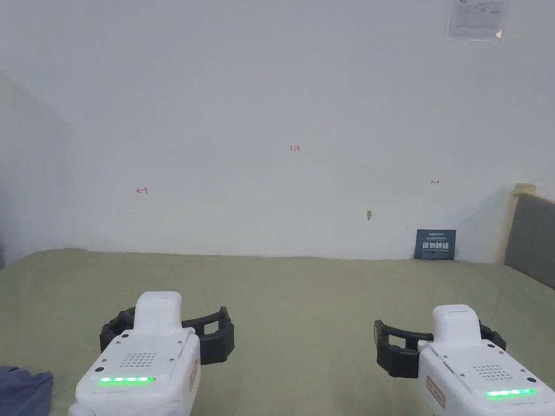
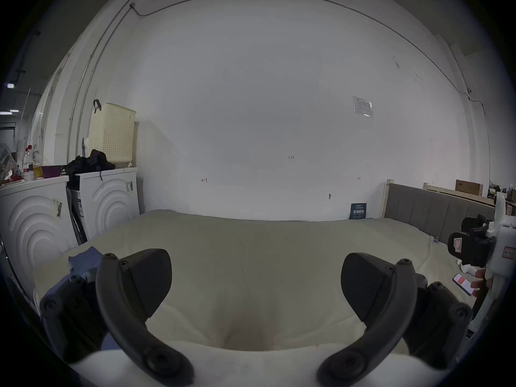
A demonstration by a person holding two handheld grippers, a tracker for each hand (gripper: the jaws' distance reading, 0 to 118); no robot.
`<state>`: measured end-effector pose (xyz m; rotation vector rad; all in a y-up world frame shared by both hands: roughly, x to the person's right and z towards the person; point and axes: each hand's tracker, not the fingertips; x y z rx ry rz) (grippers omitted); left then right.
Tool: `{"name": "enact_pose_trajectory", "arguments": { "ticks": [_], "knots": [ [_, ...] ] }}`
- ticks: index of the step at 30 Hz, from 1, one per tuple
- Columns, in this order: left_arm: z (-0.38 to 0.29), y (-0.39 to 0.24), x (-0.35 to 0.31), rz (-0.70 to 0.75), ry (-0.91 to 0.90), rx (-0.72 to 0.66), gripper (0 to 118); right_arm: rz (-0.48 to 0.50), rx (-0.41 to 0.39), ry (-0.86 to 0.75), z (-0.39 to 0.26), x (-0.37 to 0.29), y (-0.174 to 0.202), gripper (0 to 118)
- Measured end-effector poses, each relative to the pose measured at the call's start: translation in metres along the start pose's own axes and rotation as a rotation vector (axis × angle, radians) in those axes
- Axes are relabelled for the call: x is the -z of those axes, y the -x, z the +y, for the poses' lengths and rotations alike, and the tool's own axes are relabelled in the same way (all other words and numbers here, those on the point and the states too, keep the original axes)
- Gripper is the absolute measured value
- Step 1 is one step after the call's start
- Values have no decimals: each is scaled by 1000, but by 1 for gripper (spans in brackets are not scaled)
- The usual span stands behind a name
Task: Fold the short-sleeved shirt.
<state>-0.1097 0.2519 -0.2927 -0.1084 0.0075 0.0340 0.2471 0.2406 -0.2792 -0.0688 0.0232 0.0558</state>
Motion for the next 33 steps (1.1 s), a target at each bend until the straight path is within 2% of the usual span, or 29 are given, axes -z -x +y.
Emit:
{"name": "enact_pose_trajectory", "arguments": {
  "ticks": [5, 24, 33],
  "knots": [
    [0, 2, -1, -22, 0, -1, 118, 37, 21, 18, 2, 3, 1, 118],
    [2, 3, -1, 14, -2, 16, 118, -27, 34, 17, 7, 1, -2, 118],
    [5, 1, -10, 23, -61, 45, 118, -19, 22, 5, 12, 0, 0, 118]
  ]
}}
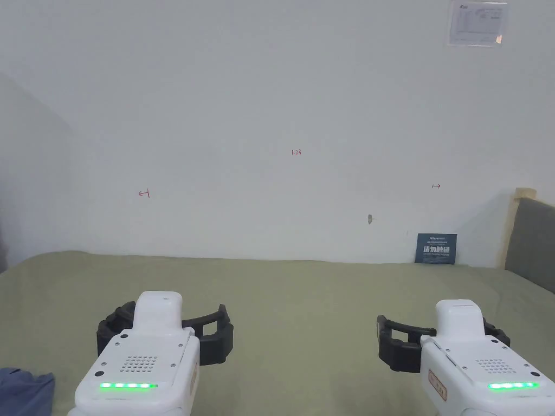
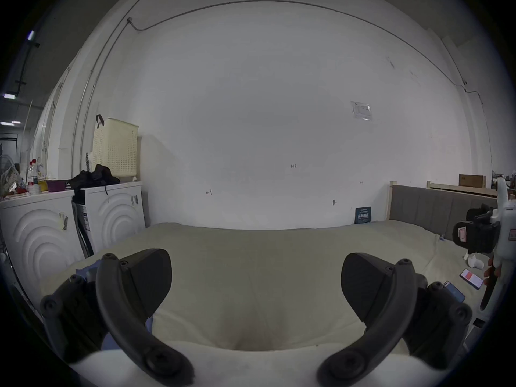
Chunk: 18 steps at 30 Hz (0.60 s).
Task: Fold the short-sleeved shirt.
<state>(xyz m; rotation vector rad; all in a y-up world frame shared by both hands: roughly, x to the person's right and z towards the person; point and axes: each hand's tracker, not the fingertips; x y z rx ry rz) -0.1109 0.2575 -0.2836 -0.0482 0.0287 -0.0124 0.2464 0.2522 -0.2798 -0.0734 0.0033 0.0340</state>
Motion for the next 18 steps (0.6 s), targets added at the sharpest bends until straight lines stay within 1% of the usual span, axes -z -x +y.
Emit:
{"name": "enact_pose_trajectory", "arguments": {
  "ticks": [8, 10, 18],
  "knots": [
    [4, -2, 0, 6, 5, 24, 118, -10, 14, -4, 4, -1, -2, 118],
    [4, -2, 1, 28, 6, 32, 118, -11, 10, -3, 6, -1, -2, 118],
    [4, 1, 2, 25, 3, 5, 118, -13, -15, -3, 5, 3, -4, 118]
  ]
}}
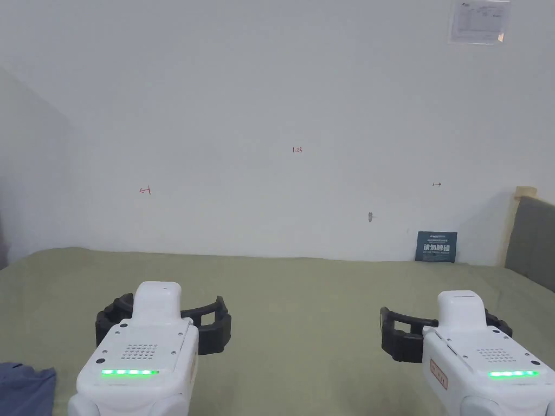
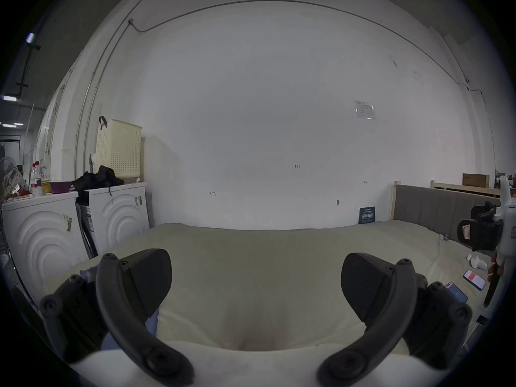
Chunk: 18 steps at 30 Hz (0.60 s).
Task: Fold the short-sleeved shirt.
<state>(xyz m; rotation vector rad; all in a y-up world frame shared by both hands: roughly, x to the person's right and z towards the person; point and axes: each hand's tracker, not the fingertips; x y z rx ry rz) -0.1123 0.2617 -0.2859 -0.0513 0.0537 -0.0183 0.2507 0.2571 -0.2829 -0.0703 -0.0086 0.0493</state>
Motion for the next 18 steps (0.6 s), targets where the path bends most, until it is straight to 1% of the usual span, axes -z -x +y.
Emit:
{"name": "enact_pose_trajectory", "arguments": {
  "ticks": [7, 11, 15, 18],
  "knots": [
    [1, 1, 0, -27, -17, 0, 118, 2, 31, -49, 4, -3, -1, 118],
    [0, 3, 0, -39, -22, -18, 118, 22, 50, -38, 7, -4, -1, 118],
    [2, 5, 2, -30, -9, -48, 118, 12, 9, -37, 13, -7, 7, 118],
    [2, 7, 3, -23, -4, -54, 118, 20, -6, -36, 12, -7, 7, 118]
  ]
}}
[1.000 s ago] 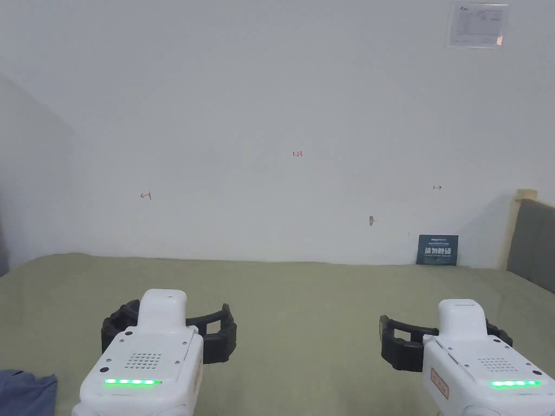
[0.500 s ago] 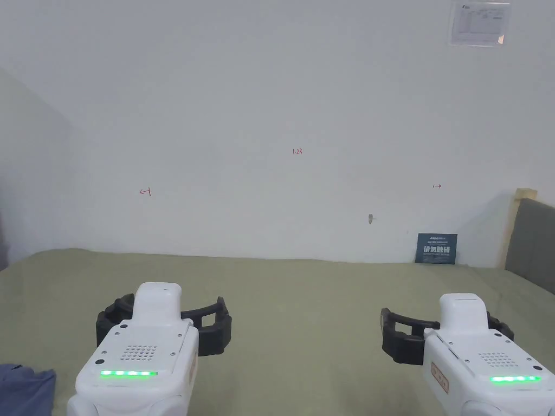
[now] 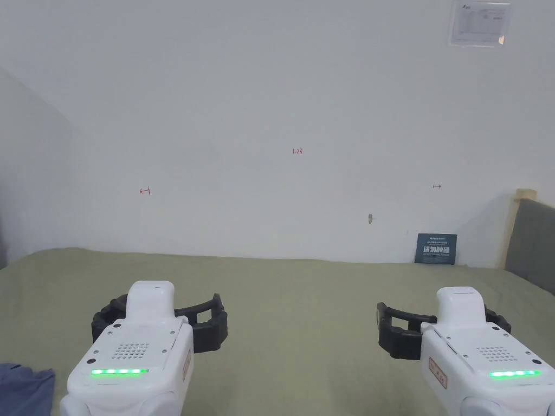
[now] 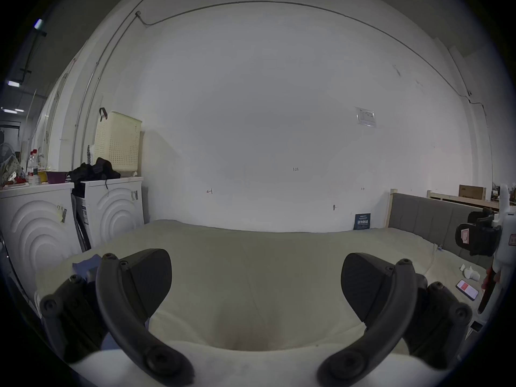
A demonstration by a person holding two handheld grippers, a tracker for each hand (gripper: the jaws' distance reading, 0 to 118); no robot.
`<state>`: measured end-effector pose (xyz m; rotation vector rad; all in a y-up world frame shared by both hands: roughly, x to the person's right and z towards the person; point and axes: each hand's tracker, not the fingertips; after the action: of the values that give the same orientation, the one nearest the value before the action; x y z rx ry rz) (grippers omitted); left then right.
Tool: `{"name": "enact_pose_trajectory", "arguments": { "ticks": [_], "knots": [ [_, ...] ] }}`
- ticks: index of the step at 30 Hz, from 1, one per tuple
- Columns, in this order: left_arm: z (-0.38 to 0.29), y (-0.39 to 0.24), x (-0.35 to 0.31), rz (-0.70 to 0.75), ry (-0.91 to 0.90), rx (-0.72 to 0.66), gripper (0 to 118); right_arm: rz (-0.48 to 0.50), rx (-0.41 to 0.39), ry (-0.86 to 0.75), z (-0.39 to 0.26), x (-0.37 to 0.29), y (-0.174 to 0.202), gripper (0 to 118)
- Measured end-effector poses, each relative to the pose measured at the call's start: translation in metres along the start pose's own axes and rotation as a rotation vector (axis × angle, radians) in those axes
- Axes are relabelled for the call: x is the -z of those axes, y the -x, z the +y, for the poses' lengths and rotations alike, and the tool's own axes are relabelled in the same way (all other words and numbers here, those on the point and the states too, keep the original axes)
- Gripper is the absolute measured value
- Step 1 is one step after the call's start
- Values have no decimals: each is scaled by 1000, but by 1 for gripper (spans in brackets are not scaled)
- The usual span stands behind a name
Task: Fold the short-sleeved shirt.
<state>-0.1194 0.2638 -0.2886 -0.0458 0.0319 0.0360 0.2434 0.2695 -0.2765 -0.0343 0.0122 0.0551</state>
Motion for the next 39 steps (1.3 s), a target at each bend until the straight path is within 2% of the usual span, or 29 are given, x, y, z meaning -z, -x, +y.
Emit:
{"name": "enact_pose_trajectory", "arguments": {
  "ticks": [16, 39],
  "knots": [
    [4, 3, 2, 4, 9, 18, 118, -50, 30, 5, -4, 2, -2, 118],
    [2, 3, 4, -20, 25, -12, 118, -25, 8, 26, -11, 6, -5, 118]
  ]
}}
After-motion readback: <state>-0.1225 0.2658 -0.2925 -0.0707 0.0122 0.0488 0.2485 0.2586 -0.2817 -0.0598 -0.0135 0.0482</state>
